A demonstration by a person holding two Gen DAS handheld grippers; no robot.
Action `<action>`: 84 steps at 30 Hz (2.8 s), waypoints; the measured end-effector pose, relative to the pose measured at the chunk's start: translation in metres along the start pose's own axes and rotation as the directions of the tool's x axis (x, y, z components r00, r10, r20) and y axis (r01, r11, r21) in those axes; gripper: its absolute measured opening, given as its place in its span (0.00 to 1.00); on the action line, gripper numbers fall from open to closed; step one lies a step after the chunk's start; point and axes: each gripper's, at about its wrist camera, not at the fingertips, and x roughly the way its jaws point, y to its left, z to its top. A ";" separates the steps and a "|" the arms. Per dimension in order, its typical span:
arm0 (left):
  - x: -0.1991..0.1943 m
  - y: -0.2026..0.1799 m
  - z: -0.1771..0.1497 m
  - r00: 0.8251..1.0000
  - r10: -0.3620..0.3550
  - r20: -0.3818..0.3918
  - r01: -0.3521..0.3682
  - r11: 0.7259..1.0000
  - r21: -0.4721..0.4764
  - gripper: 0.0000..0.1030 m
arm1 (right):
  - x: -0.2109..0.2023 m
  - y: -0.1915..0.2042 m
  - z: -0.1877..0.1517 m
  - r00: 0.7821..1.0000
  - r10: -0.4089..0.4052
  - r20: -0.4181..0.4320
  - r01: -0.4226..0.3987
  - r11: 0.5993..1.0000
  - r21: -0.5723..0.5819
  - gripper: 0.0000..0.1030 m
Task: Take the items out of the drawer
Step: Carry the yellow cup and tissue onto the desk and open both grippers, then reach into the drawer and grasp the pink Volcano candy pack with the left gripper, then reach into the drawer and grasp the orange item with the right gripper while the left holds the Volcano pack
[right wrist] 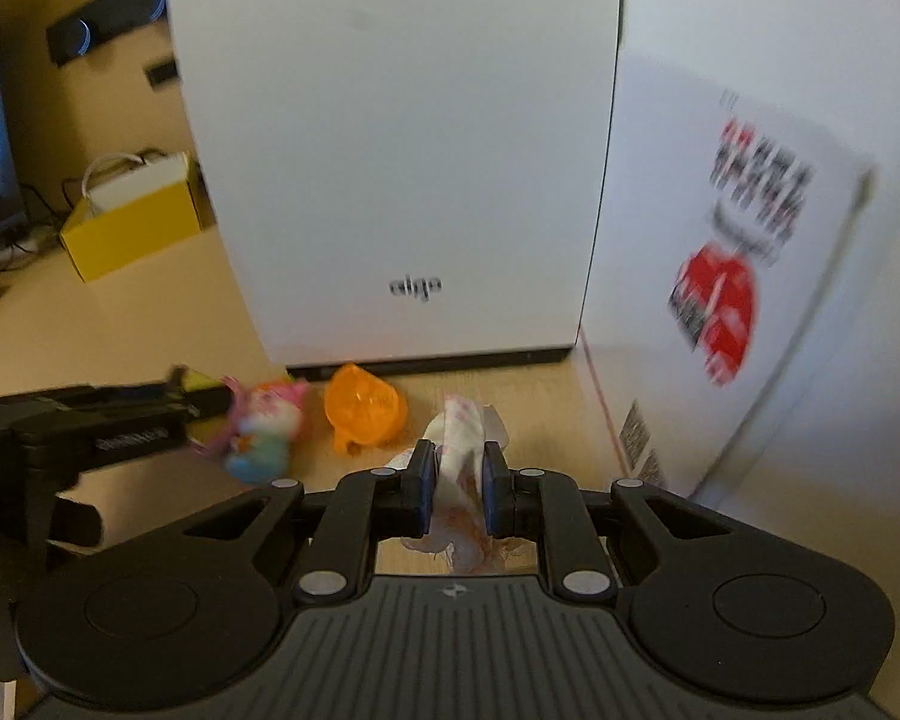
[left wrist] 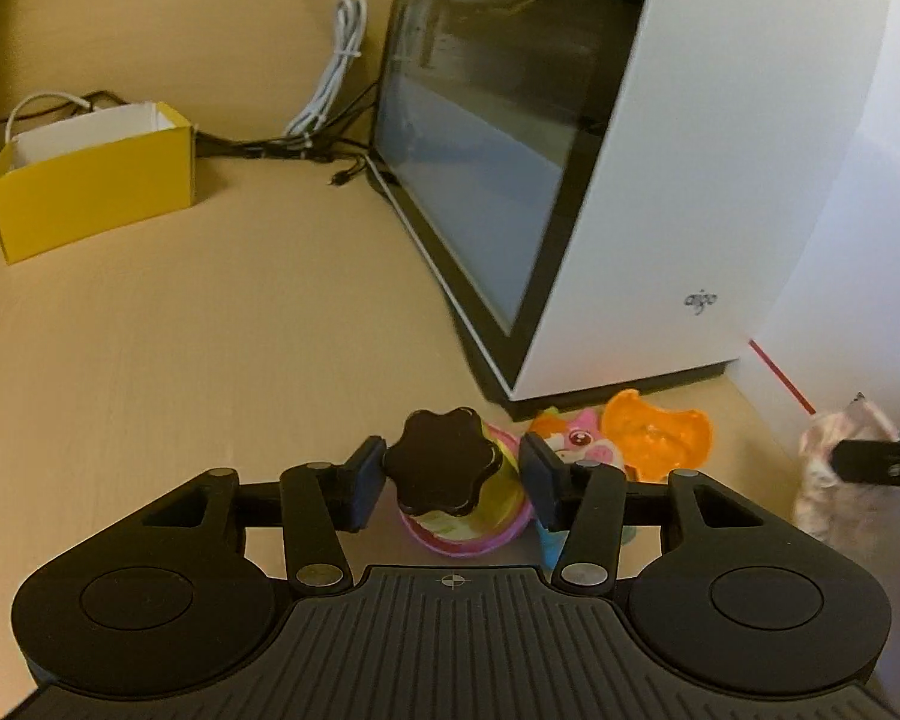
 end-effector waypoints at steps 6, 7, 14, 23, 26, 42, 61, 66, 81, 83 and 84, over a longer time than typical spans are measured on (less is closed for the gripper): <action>-0.026 0.018 0.011 0.998 -0.012 0.062 0.015 0.998 -0.059 0.50 | 0.025 0.005 0.004 1.000 0.020 0.023 -0.020 1.000 -0.016 0.15; -0.030 0.022 0.011 0.998 -0.008 0.057 0.012 0.998 -0.069 0.50 | 0.028 0.006 0.006 0.999 0.025 0.038 -0.025 0.999 -0.024 0.15; -0.069 0.033 -0.011 0.999 -0.023 0.025 0.026 0.994 -0.105 0.50 | 0.076 0.004 0.019 0.999 0.006 0.047 -0.003 0.999 -0.053 0.16; -0.100 0.037 -0.061 0.995 -0.063 -0.078 0.058 0.996 -0.066 0.50 | 0.092 0.006 0.018 0.999 0.041 -0.007 -0.041 0.998 -0.051 0.41; -0.103 0.039 -0.078 0.988 -0.083 -0.129 0.078 0.996 -0.044 0.50 | 0.071 0.006 0.018 0.999 0.036 0.028 -0.034 0.999 -0.038 0.52; -0.046 -0.041 -0.152 0.733 -0.152 -0.663 0.409 0.878 0.250 0.50 | -0.042 -0.003 -0.043 0.994 0.084 0.075 -0.090 0.993 0.076 0.78; -0.029 -0.028 -0.152 0.716 -0.123 -0.687 0.278 0.953 0.119 0.48 | -0.009 -0.013 -0.109 0.954 0.111 -0.279 -0.084 0.991 0.105 0.78; -0.064 0.006 -0.122 0.834 -0.121 -0.538 0.163 0.986 0.030 0.48 | 0.009 0.001 -0.106 0.921 0.137 -0.364 -0.100 0.988 0.118 0.78; -0.149 0.070 -0.086 0.940 0.052 -0.337 -0.082 0.994 -0.076 0.48 | 0.045 0.190 -0.133 0.664 0.378 -0.645 -0.551 0.830 -0.080 0.78; -0.157 0.076 -0.083 0.945 0.060 -0.321 -0.096 0.991 -0.097 0.48 | 0.050 0.218 -0.141 0.627 0.376 -0.682 -0.631 0.759 -0.162 0.78; -0.162 0.080 -0.083 0.947 0.068 -0.314 -0.106 0.989 -0.107 0.48 | 0.052 0.229 -0.145 0.614 0.369 -0.697 -0.658 0.727 -0.195 0.77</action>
